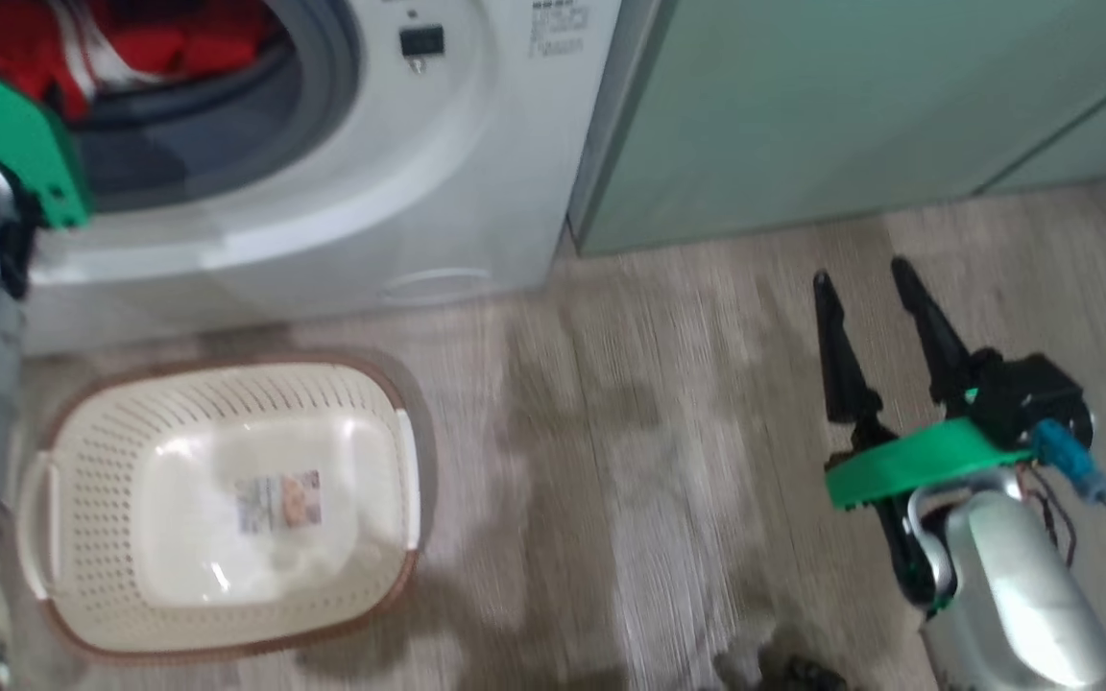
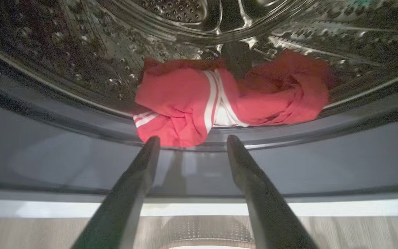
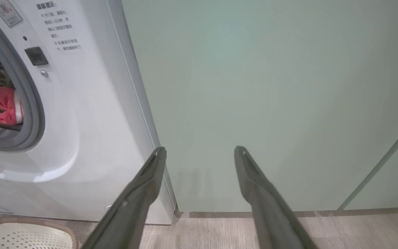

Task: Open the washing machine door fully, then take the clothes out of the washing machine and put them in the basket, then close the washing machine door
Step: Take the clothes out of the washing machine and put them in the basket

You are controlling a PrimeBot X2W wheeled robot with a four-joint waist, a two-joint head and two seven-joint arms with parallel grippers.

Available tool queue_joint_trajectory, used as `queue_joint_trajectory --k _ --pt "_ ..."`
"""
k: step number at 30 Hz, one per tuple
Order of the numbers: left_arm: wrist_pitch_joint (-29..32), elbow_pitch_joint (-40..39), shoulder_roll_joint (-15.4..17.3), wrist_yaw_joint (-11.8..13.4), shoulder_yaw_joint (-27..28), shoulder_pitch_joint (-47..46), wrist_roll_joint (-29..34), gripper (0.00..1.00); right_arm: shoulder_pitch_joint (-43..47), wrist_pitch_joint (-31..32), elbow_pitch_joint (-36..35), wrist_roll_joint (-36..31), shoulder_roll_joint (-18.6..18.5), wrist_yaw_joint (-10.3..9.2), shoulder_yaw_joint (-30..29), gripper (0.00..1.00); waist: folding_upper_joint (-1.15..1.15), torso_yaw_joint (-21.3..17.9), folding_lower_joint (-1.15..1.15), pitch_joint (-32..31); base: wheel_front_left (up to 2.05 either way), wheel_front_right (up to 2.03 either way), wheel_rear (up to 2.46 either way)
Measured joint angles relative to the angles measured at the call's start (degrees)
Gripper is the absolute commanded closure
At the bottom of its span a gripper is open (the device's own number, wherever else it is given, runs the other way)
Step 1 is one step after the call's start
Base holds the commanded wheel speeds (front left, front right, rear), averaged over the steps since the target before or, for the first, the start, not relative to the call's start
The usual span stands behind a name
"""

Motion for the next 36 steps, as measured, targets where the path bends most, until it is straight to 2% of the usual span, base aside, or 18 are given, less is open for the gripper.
queue_joint_trajectory --k 11,13,18,21,22,23,24,25,29,36 --pt "1.42 7.76 1.34 3.21 -2.41 -13.00 2.07 0.00 -4.05 0.00 -1.65 1.07 0.00 0.00 0.57 0.00 0.00 -1.59 0.00 9.09 0.00 0.00 0.00" --pt "1.15 8.70 1.96 4.44 -2.98 -14.52 2.97 0.00 -4.80 0.00 -2.09 1.08 0.00 0.00 0.82 0.00 0.00 -1.93 0.00 10.11 0.00 0.00 0.00" --pt "1.18 11.61 3.80 5.48 -4.04 -17.46 4.09 0.00 -5.39 0.00 -2.83 1.99 0.00 0.00 1.19 0.00 0.00 -2.53 0.00 12.63 0.00 0.00 0.00" --pt "1.16 12.89 3.69 5.03 -4.27 -18.22 3.94 0.00 -5.39 0.00 -2.92 1.99 0.00 0.00 0.90 0.00 0.00 -2.64 0.00 14.15 0.00 0.00 0.00" --pt "1.05 13.14 3.65 4.89 -4.42 -18.35 3.90 0.09 -5.39 0.00 -2.96 1.99 0.00 0.00 0.80 0.00 0.00 -2.59 0.00 14.39 0.00 0.00 0.00" --pt "0.52 13.29 3.53 4.89 -4.83 -18.42 3.91 0.59 -5.39 0.00 -2.98 1.99 0.00 0.00 0.66 0.00 0.00 -2.49 0.00 14.53 0.00 0.00 0.00" --pt "0.09 13.48 3.32 4.89 -5.22 -18.51 3.91 0.76 -5.39 0.00 -2.99 1.98 0.00 0.00 0.54 0.00 0.00 -2.36 0.00 14.57 0.00 0.00 0.00" --pt "0.04 13.60 3.19 4.87 -5.42 -18.63 3.90 1.00 -5.40 0.00 -2.99 1.98 0.00 0.00 0.48 0.00 0.00 -2.27 0.00 14.59 0.00 0.00 0.00" --pt "-2.00 14.34 3.15 4.49 -5.53 -18.68 3.89 1.00 -5.50 0.00 -2.93 1.98 0.00 0.00 0.38 0.00 0.00 -2.14 0.00 13.97 0.00 0.00 0.00" --pt "-8.23 14.73 1.81 5.47 -5.89 -15.06 3.20 1.00 -5.26 0.00 -1.89 1.98 0.00 0.00 -0.34 0.00 0.00 -1.42 0.00 10.40 0.00 0.00 0.00"
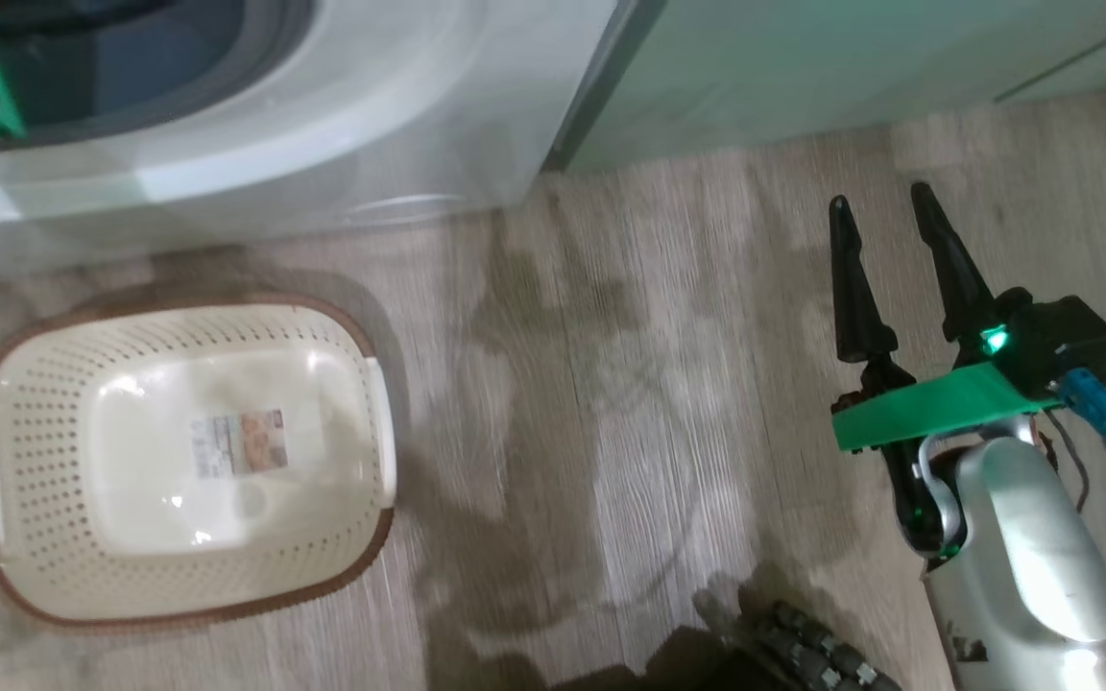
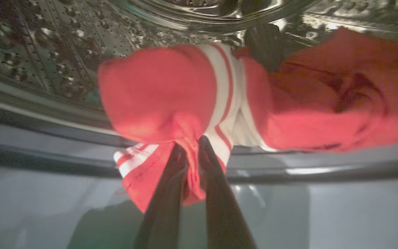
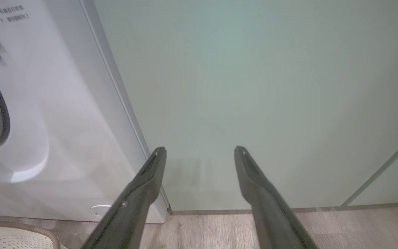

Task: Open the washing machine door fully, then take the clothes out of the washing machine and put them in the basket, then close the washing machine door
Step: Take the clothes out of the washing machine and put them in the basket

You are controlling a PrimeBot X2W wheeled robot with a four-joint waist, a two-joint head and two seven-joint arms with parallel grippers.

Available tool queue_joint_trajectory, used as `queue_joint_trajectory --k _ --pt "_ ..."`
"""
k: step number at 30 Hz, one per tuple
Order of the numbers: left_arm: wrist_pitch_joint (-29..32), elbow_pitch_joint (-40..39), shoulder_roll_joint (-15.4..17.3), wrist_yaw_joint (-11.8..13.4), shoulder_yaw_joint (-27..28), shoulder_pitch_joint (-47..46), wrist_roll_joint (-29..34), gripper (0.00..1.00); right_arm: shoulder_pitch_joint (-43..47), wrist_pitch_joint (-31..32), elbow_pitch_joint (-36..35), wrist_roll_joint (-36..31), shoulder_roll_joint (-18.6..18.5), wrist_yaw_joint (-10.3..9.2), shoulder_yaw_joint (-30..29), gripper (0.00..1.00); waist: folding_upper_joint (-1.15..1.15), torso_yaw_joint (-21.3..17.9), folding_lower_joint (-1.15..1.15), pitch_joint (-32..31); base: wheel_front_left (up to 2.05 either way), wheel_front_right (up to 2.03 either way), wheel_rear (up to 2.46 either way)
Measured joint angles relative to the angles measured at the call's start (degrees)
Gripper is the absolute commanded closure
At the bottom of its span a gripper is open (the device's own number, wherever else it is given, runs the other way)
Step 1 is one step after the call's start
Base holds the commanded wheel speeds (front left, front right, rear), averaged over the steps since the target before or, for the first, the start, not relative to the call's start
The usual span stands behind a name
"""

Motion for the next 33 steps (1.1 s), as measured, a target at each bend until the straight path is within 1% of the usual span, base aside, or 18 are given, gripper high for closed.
queue_joint_trajectory --k 2,5,8,11,13,15,21,24,27,33 --pt "-1.88 0.19 -1.10 -0.03 0.00 2.24 -0.45 1.00 0.31 0.00 0.56 -0.01 0.00 0.00 -0.07 0.00 0.00 0.35 0.00 -1.52 0.00 0.00 0.00" --pt "-5.32 0.43 -2.55 -1.63 0.57 5.66 -2.54 1.00 1.71 0.00 1.33 -0.10 0.00 0.00 0.03 0.00 0.00 0.82 0.00 -4.19 0.00 0.00 0.00" --pt "-8.73 0.55 -3.11 -2.13 0.56 8.80 -2.98 1.00 3.64 0.00 2.15 -0.13 0.00 0.00 0.07 0.00 0.00 1.29 0.00 -7.18 0.00 0.00 0.00" --pt "-11.91 0.58 -3.79 -3.90 0.66 12.07 -4.13 1.00 5.18 0.00 2.94 -0.52 0.00 0.00 0.26 0.00 0.00 1.77 0.00 -10.40 0.00 0.00 0.00" --pt "-12.78 0.59 -4.17 -4.36 0.60 13.18 -4.37 1.00 5.64 0.00 3.26 -0.51 0.00 0.00 0.31 0.00 0.00 1.93 0.00 -11.50 0.00 0.00 0.00" --pt "-14.52 0.60 -5.08 -5.43 0.57 15.32 -4.49 1.00 6.72 0.00 3.76 -0.51 -0.01 0.00 0.33 0.00 0.00 2.27 0.00 -13.63 0.00 0.00 0.00" --pt "-16.86 0.60 -7.42 -7.16 -1.25 22.36 -4.72 1.00 10.49 0.00 4.81 -0.54 0.00 0.00 0.20 0.00 0.00 3.59 0.00 -19.73 0.00 0.00 0.00" --pt "-17.56 0.41 -8.01 -7.59 -1.66 25.74 -4.75 1.00 11.95 0.00 5.14 -0.59 0.00 0.00 0.03 0.00 0.00 4.45 0.00 -22.23 0.00 0.00 0.00" --pt "-18.44 -1.64 -8.51 -7.67 -1.93 30.56 -5.01 1.00 13.06 0.00 5.39 -0.74 0.00 0.00 -0.16 0.00 0.00 5.61 0.00 -24.81 0.00 0.00 0.00" --pt "-18.83 -5.90 -9.83 -8.16 -3.38 40.60 -5.33 1.00 14.53 0.00 5.55 -1.07 0.00 0.00 -0.14 0.00 0.00 6.66 0.00 -27.29 0.00 0.00 0.00"
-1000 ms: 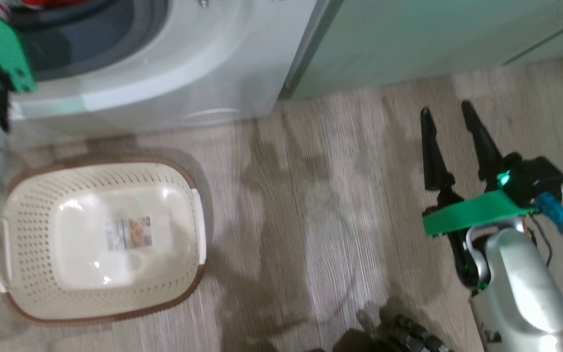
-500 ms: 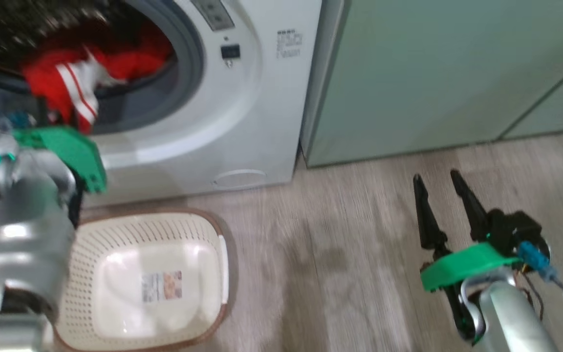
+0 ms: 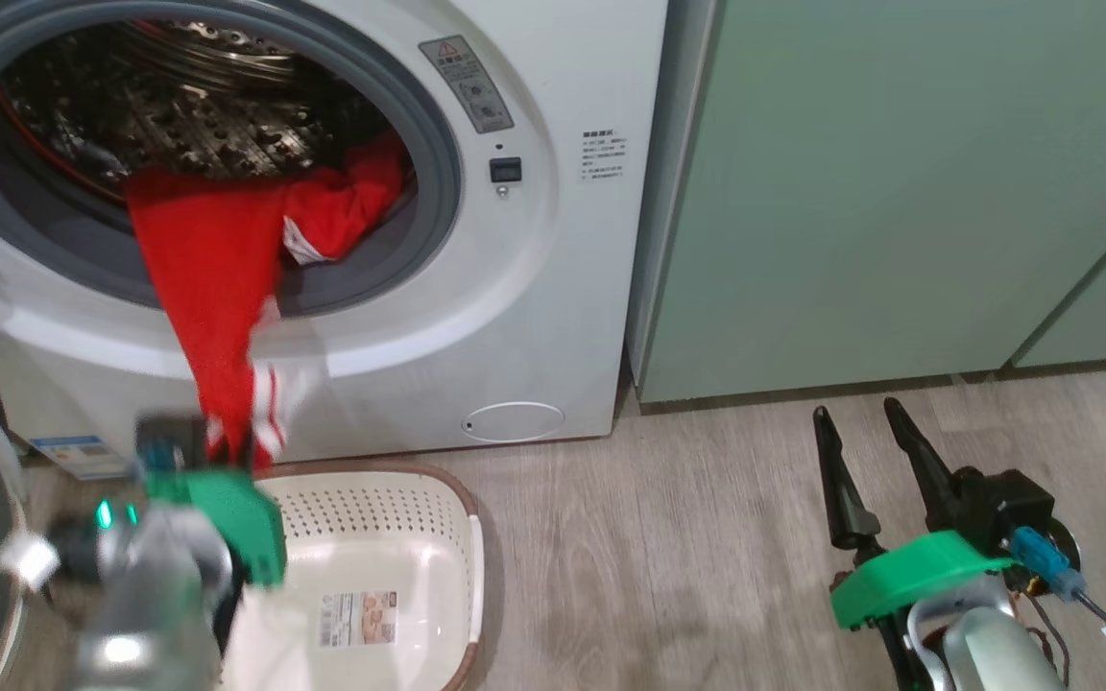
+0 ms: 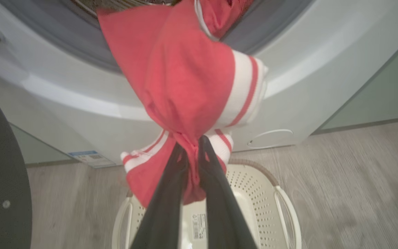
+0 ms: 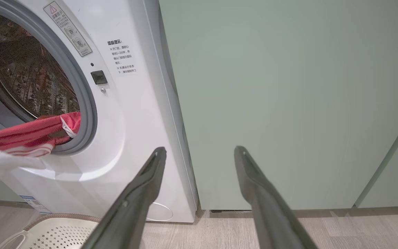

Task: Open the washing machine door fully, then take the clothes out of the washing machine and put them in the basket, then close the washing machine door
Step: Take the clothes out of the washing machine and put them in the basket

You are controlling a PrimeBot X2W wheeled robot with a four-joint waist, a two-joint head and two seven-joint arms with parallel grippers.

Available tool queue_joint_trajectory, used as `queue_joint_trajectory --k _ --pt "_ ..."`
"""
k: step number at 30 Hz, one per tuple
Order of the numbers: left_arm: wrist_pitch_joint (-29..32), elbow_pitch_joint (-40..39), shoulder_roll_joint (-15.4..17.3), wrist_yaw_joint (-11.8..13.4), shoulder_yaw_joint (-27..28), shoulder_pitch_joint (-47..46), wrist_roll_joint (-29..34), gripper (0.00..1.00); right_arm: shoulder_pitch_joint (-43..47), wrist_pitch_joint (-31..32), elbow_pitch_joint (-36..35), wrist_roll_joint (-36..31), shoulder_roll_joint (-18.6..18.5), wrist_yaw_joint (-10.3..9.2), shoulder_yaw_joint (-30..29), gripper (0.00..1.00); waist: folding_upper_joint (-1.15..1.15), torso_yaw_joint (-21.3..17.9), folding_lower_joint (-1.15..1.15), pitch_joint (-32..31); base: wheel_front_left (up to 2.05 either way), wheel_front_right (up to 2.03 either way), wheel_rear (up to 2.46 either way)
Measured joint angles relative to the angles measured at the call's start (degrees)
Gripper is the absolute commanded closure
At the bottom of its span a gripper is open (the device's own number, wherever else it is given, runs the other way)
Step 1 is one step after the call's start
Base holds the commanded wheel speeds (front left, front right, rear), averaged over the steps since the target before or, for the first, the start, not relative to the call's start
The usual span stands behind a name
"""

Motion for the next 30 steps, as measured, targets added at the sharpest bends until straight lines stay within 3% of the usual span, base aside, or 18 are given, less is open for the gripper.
queue_joint_trajectory --k 6,15,30 --pt "1.79 -3.07 -0.77 -0.47 -1.08 8.64 -1.16 1.00 0.82 0.00 -0.03 0.00 -0.01 0.00 -0.05 0.00 0.00 0.78 0.00 -0.39 0.00 0.00 0.00" --pt "8.22 -5.44 -0.67 -0.98 -3.12 11.82 -1.72 1.00 0.56 0.00 -0.10 0.01 -0.02 0.00 0.68 0.00 0.00 0.33 0.00 1.44 0.00 0.00 0.00" --pt "13.79 1.98 -0.62 -1.01 -5.88 12.41 -3.31 1.00 -2.15 0.00 -0.85 0.00 -0.15 0.00 0.59 0.00 0.00 -1.68 0.00 6.38 0.00 0.00 0.00"
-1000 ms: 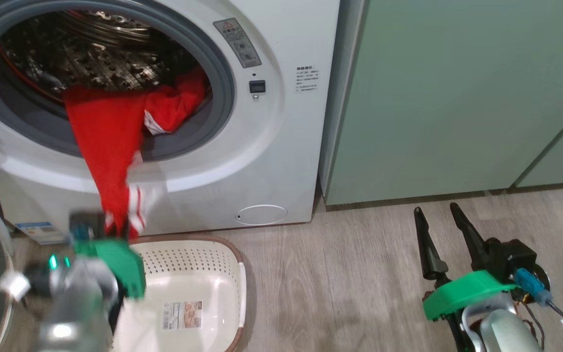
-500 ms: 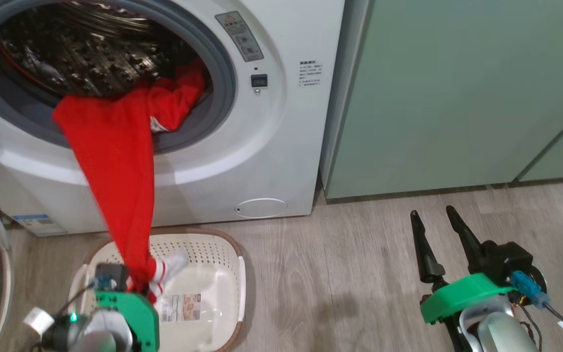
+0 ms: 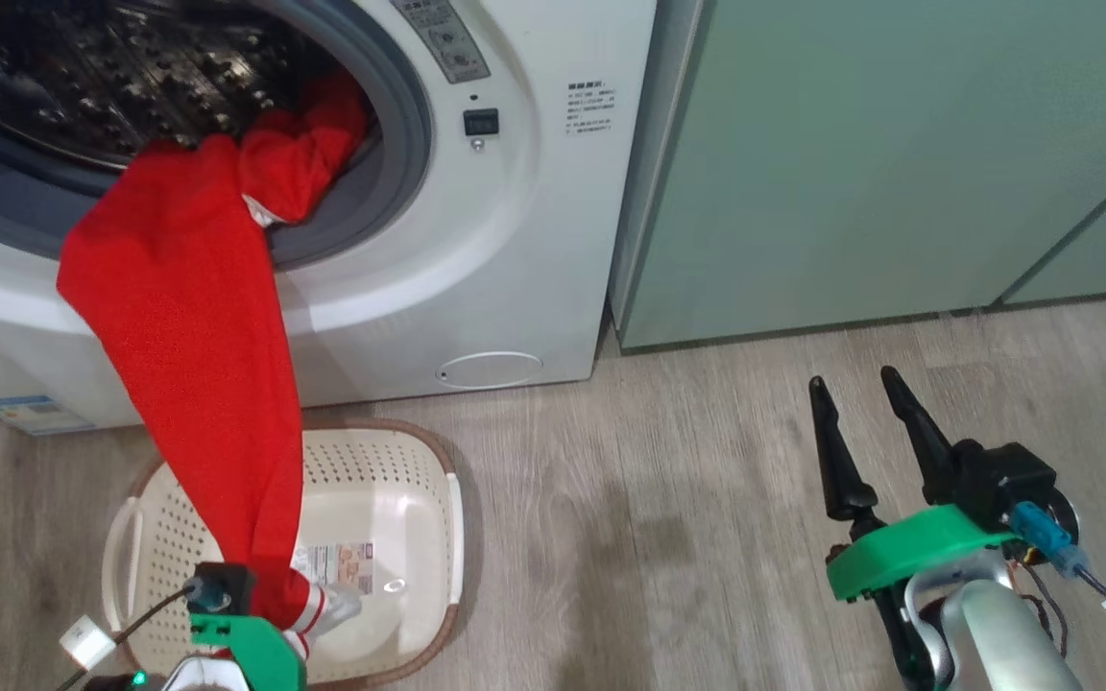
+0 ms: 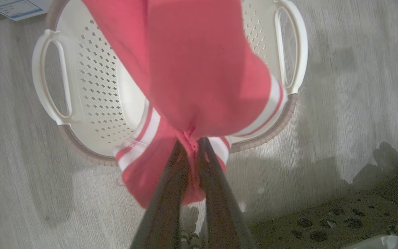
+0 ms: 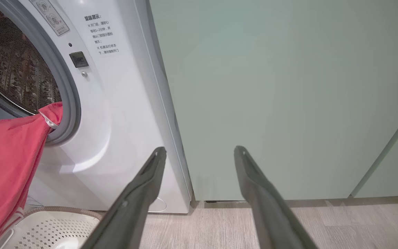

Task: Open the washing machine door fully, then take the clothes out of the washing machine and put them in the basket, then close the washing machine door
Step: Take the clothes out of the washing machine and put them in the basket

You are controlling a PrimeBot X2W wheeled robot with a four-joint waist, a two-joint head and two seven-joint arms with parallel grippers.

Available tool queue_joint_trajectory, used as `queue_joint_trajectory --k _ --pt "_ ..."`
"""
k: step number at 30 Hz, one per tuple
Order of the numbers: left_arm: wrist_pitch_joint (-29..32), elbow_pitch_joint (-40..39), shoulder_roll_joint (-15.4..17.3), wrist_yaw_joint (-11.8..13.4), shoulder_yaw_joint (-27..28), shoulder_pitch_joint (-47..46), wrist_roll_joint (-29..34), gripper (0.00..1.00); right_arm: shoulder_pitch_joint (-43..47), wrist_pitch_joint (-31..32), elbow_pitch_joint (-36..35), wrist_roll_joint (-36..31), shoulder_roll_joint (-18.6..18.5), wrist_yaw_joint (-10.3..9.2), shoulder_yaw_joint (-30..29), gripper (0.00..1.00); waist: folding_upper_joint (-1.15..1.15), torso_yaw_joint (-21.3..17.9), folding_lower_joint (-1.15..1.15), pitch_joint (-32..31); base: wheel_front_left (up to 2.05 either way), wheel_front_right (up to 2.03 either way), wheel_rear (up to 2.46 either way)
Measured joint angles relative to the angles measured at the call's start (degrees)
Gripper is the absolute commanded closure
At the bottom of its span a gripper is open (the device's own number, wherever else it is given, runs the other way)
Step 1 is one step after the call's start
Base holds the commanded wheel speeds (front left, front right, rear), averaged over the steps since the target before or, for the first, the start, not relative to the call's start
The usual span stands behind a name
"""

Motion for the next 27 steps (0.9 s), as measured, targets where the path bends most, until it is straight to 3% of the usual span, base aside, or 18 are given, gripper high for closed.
queue_joint_trajectory --k 26,27 --pt "-0.37 3.42 0.46 0.45 -1.26 -11.00 -2.85 1.00 -6.70 0.00 -2.77 -0.98 0.01 0.00 -1.63 0.00 0.00 -1.44 0.00 12.14 0.00 0.00 0.00" --pt "-1.19 3.58 0.41 0.60 -1.34 -11.00 -2.96 0.94 -6.71 0.00 -2.82 -1.03 0.02 0.00 -2.02 0.00 0.00 -1.45 0.00 12.69 0.00 0.00 0.00"
